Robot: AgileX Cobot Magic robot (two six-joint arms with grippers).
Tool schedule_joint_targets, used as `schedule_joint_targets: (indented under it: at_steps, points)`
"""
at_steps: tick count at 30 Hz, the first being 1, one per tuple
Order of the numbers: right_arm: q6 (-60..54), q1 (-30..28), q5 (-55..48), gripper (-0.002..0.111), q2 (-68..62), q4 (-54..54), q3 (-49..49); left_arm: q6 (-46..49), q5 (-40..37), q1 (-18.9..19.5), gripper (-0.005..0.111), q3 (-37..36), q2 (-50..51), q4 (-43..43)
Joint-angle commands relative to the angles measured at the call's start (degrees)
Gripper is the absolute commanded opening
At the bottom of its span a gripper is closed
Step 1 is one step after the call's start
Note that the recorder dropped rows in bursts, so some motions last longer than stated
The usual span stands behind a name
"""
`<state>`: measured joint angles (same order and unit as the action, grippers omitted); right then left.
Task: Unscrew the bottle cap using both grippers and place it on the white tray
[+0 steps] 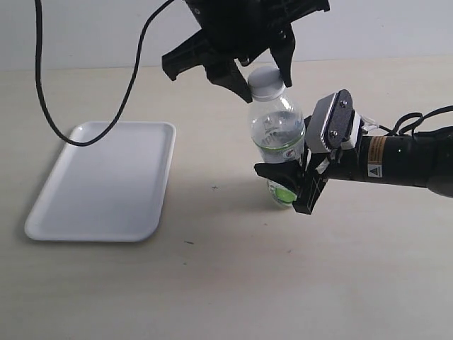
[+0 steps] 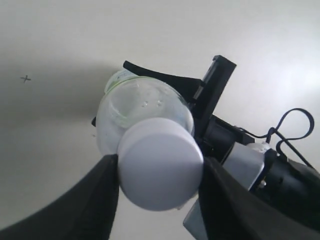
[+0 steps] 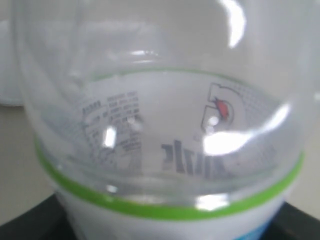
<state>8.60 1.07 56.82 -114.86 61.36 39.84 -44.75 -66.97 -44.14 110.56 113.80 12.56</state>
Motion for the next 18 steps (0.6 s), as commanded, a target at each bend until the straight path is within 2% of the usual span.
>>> schedule_joint_targets:
  at_steps: [1,8,10,13,18]
  points:
    - [-1.0,0.0,-2.3,0.0,0.1,2.2,0.0,-7.0,4.4,0.8,0.0,0.0,-0.3,2.6]
    - [-1.0,0.0,-2.5,0.0,0.1,2.2,0.0,-7.9,8.9,0.8,0.0,0.0,-0.3,4.6]
    - [-1.0,0.0,-2.5,0.0,0.1,2.2,0.0,-7.5,8.9,0.8,0.004,0.0,-0.3,4.6]
    - [-1.0,0.0,-2.5,0.0,0.1,2.2,0.0,-5.8,8.8,0.8,0.026,0.0,-0.3,4.6]
    - [-1.0,0.0,-2.5,0.0,0.1,2.2,0.0,-0.7,8.7,0.8,0.084,0.0,-0.3,4.6]
